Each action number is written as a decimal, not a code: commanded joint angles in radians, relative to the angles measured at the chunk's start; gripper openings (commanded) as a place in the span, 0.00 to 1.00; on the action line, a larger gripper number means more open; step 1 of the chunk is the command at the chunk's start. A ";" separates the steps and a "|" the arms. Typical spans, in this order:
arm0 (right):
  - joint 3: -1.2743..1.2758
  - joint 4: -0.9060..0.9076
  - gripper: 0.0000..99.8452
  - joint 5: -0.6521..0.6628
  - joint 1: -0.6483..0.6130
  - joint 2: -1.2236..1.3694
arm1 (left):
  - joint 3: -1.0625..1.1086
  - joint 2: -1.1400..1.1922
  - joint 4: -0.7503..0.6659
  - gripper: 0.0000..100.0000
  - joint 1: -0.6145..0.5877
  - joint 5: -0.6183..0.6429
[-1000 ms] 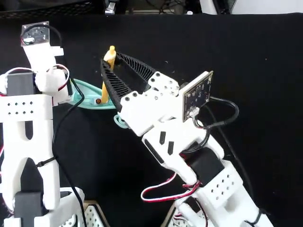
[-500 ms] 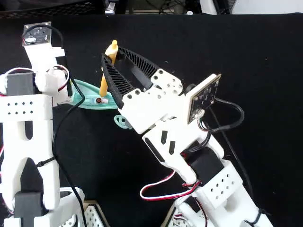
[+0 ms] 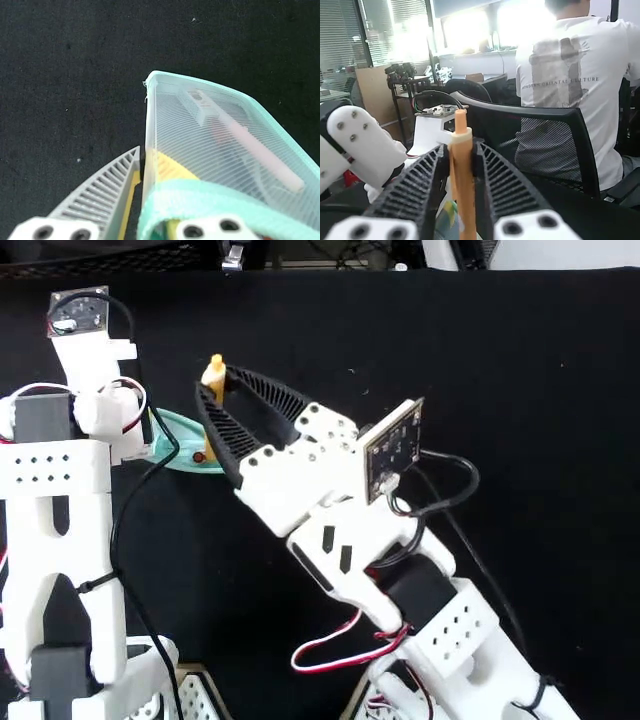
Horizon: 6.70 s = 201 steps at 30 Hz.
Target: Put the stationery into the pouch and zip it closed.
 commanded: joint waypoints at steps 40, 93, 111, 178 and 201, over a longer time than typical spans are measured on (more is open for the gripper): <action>0.124 0.063 0.12 0.450 -0.038 0.036 | 0.074 0.009 0.017 0.03 -0.001 -0.006; 0.245 0.477 0.13 0.218 0.678 -0.216 | 0.039 -0.002 0.011 0.03 0.002 -0.044; 0.068 0.361 0.25 0.218 0.624 0.714 | 0.038 0.008 0.011 0.03 0.004 -0.043; -1.069 1.452 0.13 0.233 0.572 1.477 | 0.101 0.008 -0.046 0.03 -0.001 -0.044; -0.924 1.343 0.19 0.269 0.572 1.534 | 0.101 0.008 -0.048 0.03 -0.001 -0.048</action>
